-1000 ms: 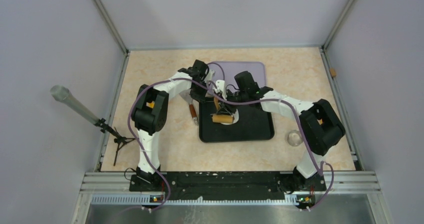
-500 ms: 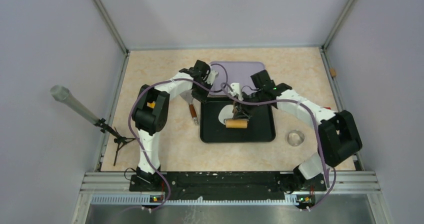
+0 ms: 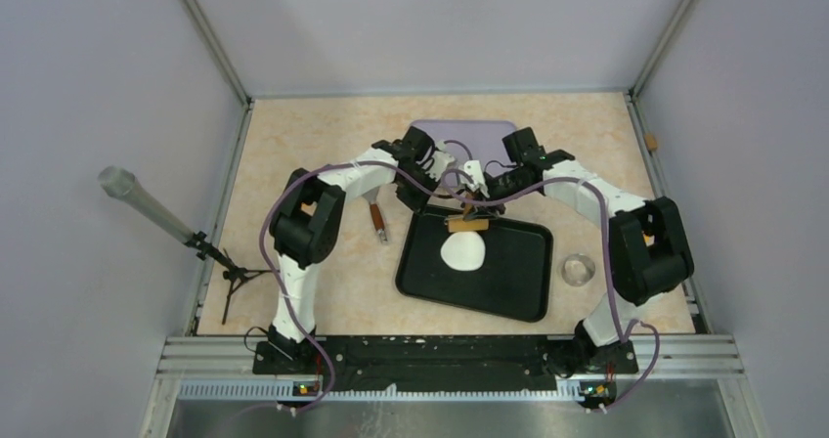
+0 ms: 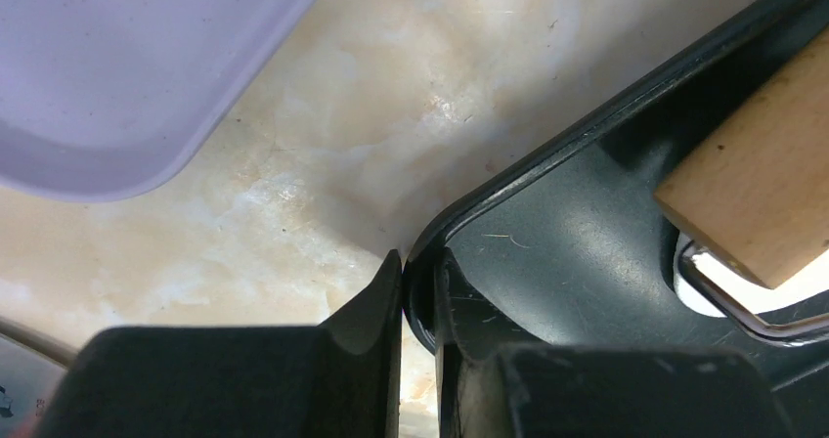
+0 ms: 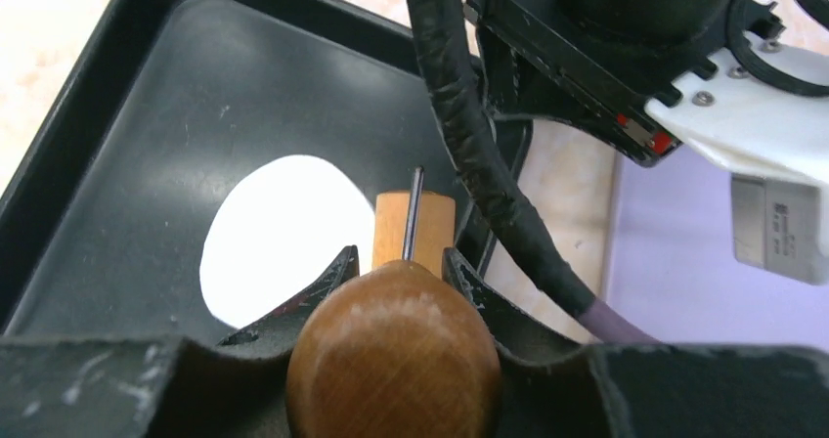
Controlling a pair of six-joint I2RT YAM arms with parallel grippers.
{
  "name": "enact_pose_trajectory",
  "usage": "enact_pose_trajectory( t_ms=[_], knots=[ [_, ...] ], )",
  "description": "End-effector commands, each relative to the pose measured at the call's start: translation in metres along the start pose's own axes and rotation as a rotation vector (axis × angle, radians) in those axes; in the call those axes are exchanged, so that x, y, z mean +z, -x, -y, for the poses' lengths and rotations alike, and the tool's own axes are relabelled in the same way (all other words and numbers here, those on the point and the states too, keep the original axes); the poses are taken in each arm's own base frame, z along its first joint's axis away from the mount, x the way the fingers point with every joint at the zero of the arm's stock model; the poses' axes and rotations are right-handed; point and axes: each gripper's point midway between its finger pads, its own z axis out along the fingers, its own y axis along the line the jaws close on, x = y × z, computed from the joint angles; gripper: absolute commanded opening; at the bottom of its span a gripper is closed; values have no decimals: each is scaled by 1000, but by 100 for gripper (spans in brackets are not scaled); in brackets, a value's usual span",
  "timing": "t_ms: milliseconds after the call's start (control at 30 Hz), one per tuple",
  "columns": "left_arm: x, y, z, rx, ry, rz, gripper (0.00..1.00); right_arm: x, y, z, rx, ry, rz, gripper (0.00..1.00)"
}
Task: Roll out the dumpling wrappers from the dough
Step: Flatten out the dough on the work surface.
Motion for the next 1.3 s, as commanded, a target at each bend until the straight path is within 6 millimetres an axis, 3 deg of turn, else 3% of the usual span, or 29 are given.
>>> enact_pose_trajectory(
  t_ms=[0, 100, 333, 733, 1267],
  knots=[
    [5, -4, -12, 11, 38, -41, 0, -1, 1, -9, -85, 79, 55, 0],
    [8, -4, -17, -9, 62, -53, 0, -6, -3, -17, -93, 91, 60, 0],
    [11, -4, -28, -58, 133, -72, 0, -13, 5, -16, -123, 58, 77, 0],
    [11, -6, -38, -113, 174, -66, 0, -9, -36, -77, -38, 220, 8, 0],
    [9, -10, -47, -170, 190, -67, 0, -17, -60, -117, -6, 310, -75, 0]
  ],
)
